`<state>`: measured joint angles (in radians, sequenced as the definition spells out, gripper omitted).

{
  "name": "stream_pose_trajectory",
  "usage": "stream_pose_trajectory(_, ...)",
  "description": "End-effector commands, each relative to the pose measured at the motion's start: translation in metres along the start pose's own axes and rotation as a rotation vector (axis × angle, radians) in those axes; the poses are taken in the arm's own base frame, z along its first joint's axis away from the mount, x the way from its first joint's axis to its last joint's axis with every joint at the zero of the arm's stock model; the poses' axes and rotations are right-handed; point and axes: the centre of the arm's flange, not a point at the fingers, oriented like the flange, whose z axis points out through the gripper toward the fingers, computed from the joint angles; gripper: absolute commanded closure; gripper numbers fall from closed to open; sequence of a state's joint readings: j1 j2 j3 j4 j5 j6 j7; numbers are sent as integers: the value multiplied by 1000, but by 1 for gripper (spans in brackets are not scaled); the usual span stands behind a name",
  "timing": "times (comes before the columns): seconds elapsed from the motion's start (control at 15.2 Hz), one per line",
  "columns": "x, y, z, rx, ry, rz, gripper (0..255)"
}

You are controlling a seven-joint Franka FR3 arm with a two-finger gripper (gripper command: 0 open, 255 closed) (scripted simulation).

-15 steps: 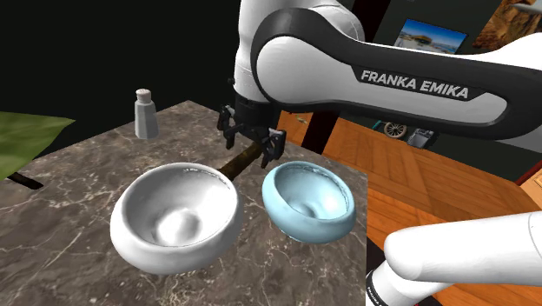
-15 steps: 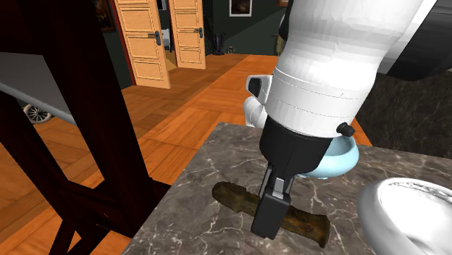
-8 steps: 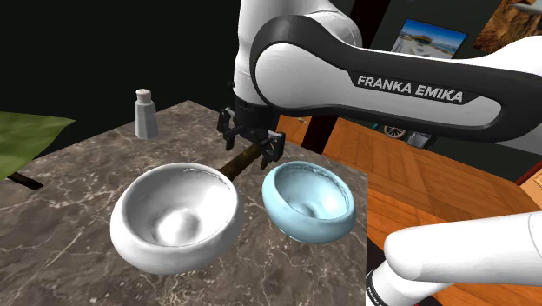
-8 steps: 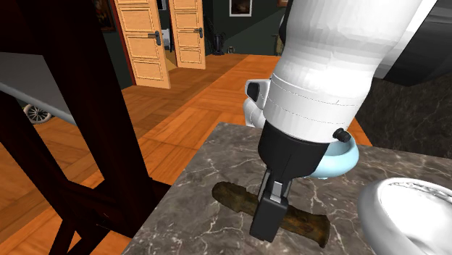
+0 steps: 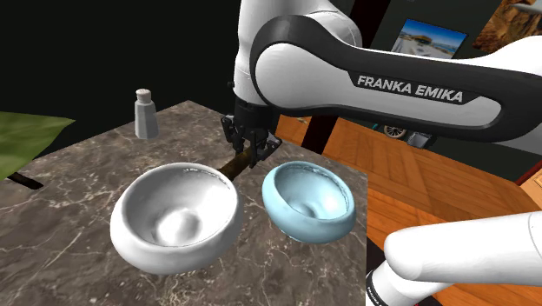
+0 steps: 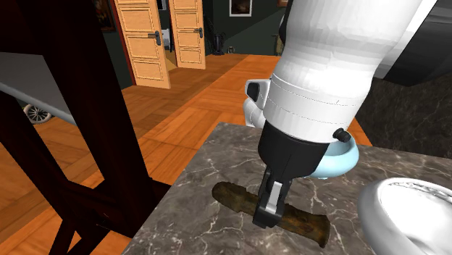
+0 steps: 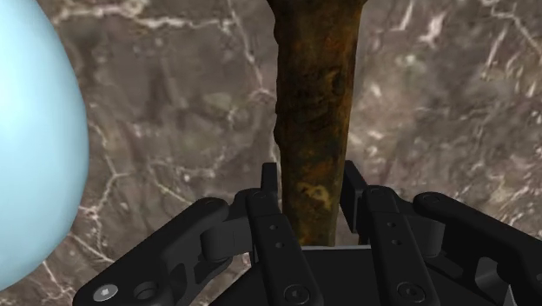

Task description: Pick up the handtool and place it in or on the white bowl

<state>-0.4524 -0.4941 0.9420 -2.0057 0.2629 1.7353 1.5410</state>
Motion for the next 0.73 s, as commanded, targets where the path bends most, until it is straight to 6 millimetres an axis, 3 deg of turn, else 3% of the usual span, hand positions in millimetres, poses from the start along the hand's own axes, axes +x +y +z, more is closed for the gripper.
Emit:
stream_pose_trajectory(0.0,0,0,0,0,0,0,255)
stream_pose_trajectory(0.13,0,0,0,0,0,0,255)
stream_pose_trajectory(0.66,6,-2,-42,0,0,0,255)
